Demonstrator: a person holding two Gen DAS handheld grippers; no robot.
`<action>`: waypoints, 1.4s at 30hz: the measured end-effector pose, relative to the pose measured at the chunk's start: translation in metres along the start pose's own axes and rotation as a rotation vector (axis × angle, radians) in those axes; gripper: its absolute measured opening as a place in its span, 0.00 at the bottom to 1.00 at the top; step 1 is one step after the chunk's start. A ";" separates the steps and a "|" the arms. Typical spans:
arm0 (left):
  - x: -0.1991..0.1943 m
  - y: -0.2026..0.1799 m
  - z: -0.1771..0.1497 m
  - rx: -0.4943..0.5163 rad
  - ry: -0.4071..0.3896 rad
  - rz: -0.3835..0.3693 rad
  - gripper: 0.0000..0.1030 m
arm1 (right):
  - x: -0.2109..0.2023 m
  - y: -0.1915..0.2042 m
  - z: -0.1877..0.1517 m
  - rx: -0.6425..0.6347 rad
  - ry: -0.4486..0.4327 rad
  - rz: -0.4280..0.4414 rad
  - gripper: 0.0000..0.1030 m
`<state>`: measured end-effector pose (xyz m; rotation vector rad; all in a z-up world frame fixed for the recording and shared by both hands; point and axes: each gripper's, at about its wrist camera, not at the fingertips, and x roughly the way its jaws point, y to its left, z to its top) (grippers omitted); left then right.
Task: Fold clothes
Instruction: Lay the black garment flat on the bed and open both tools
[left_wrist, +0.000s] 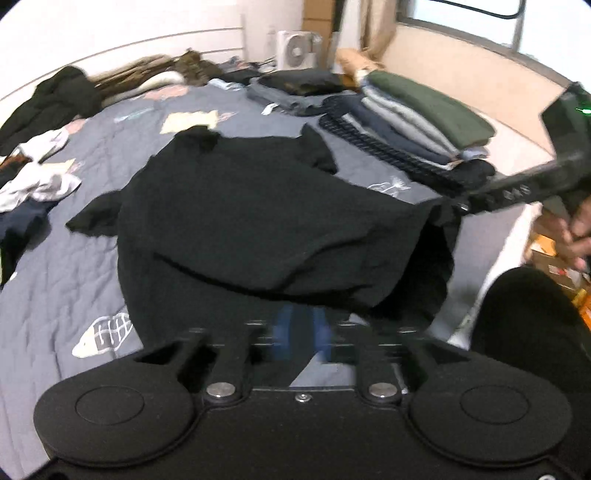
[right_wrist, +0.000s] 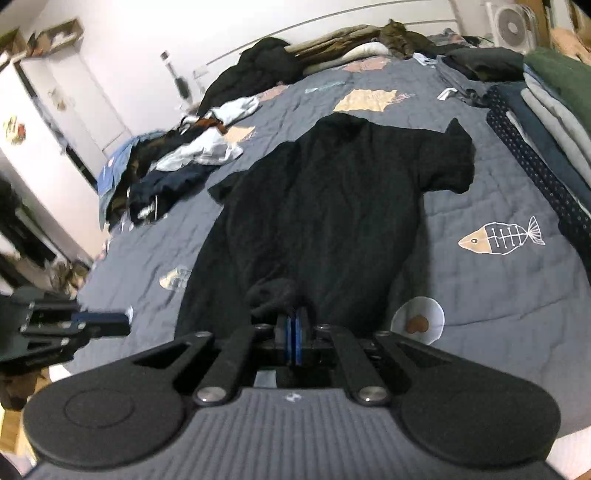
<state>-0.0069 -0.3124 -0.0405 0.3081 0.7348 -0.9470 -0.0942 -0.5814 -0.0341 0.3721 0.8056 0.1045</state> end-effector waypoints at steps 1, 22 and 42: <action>0.001 0.000 -0.002 -0.013 -0.012 0.010 0.64 | 0.001 0.000 -0.001 -0.005 0.005 -0.007 0.04; 0.087 0.066 -0.007 -0.385 -0.264 -0.007 0.75 | 0.015 -0.068 0.043 0.116 -0.178 -0.117 0.60; 0.092 0.090 -0.018 -0.363 -0.222 0.018 0.75 | 0.213 -0.227 0.150 0.395 -0.157 -0.374 0.60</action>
